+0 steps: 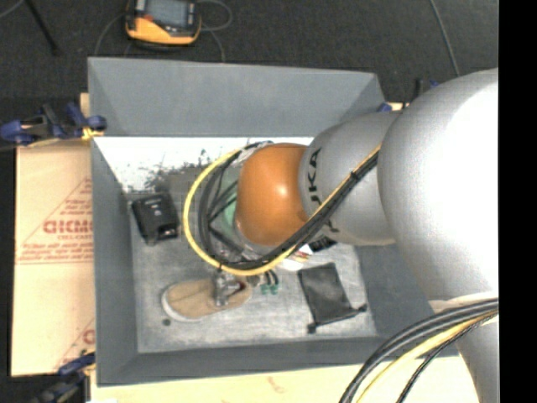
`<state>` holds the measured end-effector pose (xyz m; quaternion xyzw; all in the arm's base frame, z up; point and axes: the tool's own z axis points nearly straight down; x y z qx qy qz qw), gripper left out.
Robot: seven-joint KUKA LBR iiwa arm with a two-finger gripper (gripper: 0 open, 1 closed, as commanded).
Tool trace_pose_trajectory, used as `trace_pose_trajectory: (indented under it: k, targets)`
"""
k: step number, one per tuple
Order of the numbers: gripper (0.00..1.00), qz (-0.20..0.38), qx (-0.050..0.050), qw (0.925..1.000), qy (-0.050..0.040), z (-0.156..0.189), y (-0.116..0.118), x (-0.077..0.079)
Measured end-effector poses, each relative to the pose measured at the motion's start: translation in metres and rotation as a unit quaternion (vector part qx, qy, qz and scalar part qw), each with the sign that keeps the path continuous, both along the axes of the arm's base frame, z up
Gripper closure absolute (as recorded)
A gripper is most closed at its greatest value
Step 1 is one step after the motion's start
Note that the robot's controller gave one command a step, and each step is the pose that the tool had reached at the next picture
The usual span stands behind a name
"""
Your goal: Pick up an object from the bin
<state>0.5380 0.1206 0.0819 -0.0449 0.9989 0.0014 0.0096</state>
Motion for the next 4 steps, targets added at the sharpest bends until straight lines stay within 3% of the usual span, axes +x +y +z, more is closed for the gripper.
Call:
trace_pose_trajectory:
  k: [1,2,3,4]
  targets:
    - [0.0,-0.001,0.0,1.0,0.0005,-0.006,0.0,-0.002]
    - [1.0,0.0,-0.002,0.9999,0.017,-0.007,0.0,-0.009]
    - [1.0,-0.001,-0.002,0.9999,0.0168,-0.007,0.0,-0.009]
    - [1.0,-0.016,-0.001,0.9998,0.008,0.128,-0.009,-0.02]
